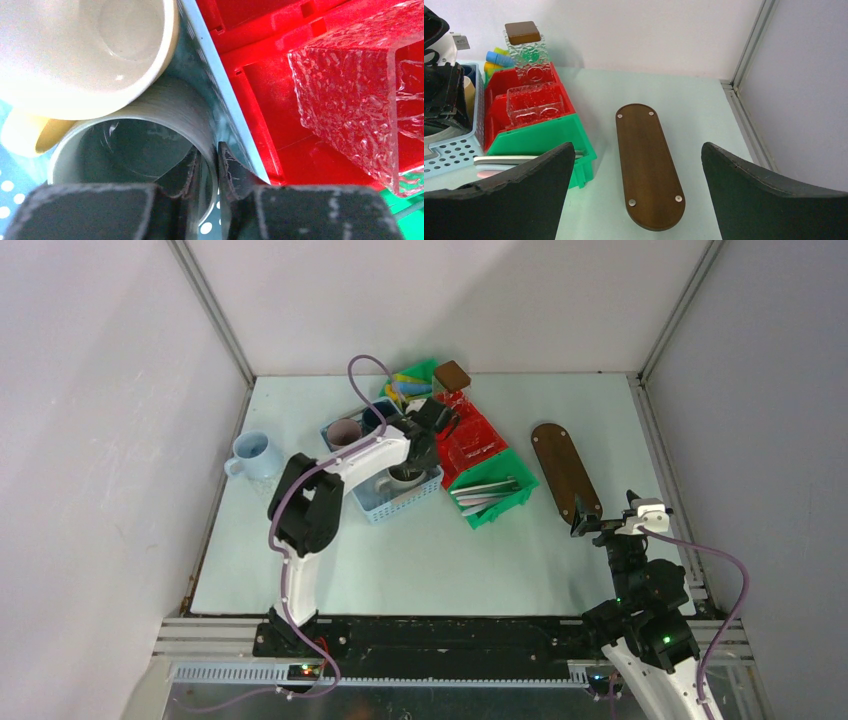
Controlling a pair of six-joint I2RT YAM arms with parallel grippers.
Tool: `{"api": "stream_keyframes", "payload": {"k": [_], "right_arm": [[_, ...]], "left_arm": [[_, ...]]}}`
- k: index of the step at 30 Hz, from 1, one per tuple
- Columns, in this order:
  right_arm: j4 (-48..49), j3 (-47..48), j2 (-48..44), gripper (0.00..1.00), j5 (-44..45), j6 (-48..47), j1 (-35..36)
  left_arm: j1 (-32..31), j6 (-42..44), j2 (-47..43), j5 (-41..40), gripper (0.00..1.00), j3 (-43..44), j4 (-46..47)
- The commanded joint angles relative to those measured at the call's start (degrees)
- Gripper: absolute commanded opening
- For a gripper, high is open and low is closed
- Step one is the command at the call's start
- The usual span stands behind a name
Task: Prepare toiletry sets of a toothbrush and toothpaste on the tray
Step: Pick up the cup from the storage box, then place the cup on the tray.
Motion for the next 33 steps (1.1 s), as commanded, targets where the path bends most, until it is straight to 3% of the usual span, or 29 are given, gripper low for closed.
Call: {"api": "stream_keyframes", "payload": {"k": [1, 8, 25, 33], "right_arm": [[0.87, 1.41, -6.51, 1.0, -0.01, -0.99, -0.28], [0.4, 1.92, -6.52, 1.0, 0.66, -0.49, -0.31], [0.4, 2.18, -6.45, 1.0, 1.21, -0.17, -0.34], [0.33, 2.17, -6.46, 1.0, 1.34, -0.21, -0.45]], "left_arm": [[0.01, -0.33, -2.47, -2.74, 0.11, 1.16, -0.31], [-0.02, -0.42, -10.2, -3.98, 0.0, -1.69, -1.5], [0.09, 3.76, -25.79, -7.48, 0.0, -4.15, -6.76], [5.84, 9.65, -35.07, -7.8, 0.0, -13.27, -3.95]]}}
